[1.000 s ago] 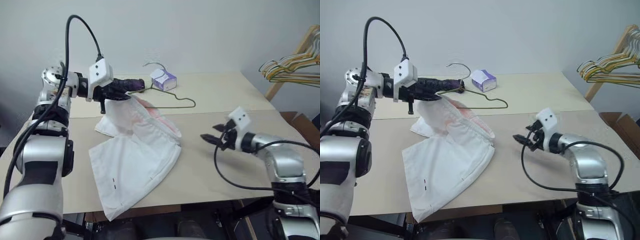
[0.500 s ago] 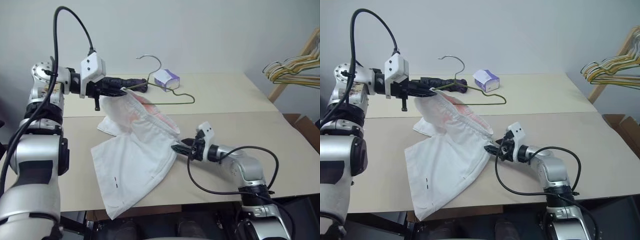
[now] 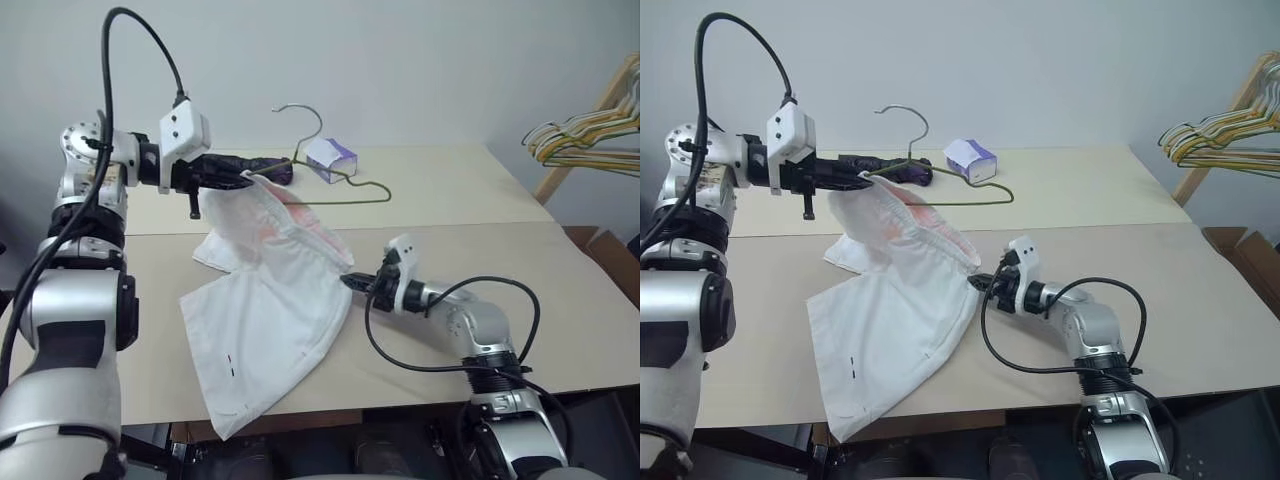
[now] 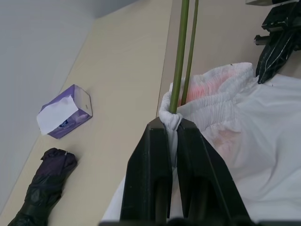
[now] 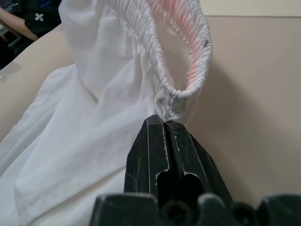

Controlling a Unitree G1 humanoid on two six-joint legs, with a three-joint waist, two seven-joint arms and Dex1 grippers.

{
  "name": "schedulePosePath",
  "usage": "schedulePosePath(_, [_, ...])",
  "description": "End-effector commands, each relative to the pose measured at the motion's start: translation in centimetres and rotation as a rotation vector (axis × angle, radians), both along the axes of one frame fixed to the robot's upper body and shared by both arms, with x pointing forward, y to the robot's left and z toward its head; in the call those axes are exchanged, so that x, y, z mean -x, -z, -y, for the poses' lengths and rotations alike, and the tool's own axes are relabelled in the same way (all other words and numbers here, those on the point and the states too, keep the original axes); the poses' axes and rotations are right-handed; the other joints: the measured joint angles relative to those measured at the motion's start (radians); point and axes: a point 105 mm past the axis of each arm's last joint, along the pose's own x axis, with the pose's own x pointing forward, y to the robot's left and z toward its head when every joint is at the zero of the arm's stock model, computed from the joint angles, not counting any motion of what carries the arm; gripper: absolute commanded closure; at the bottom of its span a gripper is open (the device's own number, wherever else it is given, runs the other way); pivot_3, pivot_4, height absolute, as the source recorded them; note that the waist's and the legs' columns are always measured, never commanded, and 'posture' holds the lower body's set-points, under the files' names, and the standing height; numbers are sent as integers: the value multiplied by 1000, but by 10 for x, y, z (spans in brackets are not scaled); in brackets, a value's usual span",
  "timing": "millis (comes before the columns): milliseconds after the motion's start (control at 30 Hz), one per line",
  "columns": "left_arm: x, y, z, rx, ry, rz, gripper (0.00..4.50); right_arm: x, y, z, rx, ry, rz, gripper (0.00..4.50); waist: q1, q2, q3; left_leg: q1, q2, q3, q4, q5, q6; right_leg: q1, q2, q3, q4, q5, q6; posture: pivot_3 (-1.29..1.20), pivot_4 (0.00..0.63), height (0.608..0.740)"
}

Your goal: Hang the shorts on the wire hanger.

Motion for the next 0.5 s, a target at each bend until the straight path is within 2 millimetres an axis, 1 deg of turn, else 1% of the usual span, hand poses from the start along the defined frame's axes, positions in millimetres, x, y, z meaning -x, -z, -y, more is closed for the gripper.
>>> schedulePosePath(33, [1, -24, -1, 35, 4, 84, 4500, -7, -15, 1, 10, 15, 69, 4442, 0, 0, 0, 0, 0, 0, 0, 0, 0, 0, 0, 0, 0, 0, 0, -78, 0, 740])
schedulePosePath(100, [3, -24, -3, 43, 12, 76, 4500, -10, -13, 8, 45, 45, 83, 4442, 0, 0, 0, 0, 0, 0, 0, 0, 0, 0, 0, 0, 0, 0, 0, -78, 0, 740])
schedulePosePath(233, [12, -27, -7, 77, 61, 44, 4500, -19, -9, 35, 156, 139, 108, 4442, 1, 0, 0, 0, 0, 0, 0, 0, 0, 0, 0, 0, 0, 0, 0, -84, 0, 740])
schedulePosePath(367, [21, -16, -14, 48, 86, -6, 4500, -25, -23, 68, 157, 217, 126, 4442, -2, 0, 0, 0, 0, 0, 0, 0, 0, 0, 0, 0, 0, 0, 0, -91, 0, 740])
schedulePosePath(500, [23, -2, -19, -7, 78, -44, 4500, -27, -38, 88, 182, 253, 165, 4442, -2, 0, 0, 0, 0, 0, 0, 0, 0, 0, 0, 0, 0, 0, 0, -99, 0, 740])
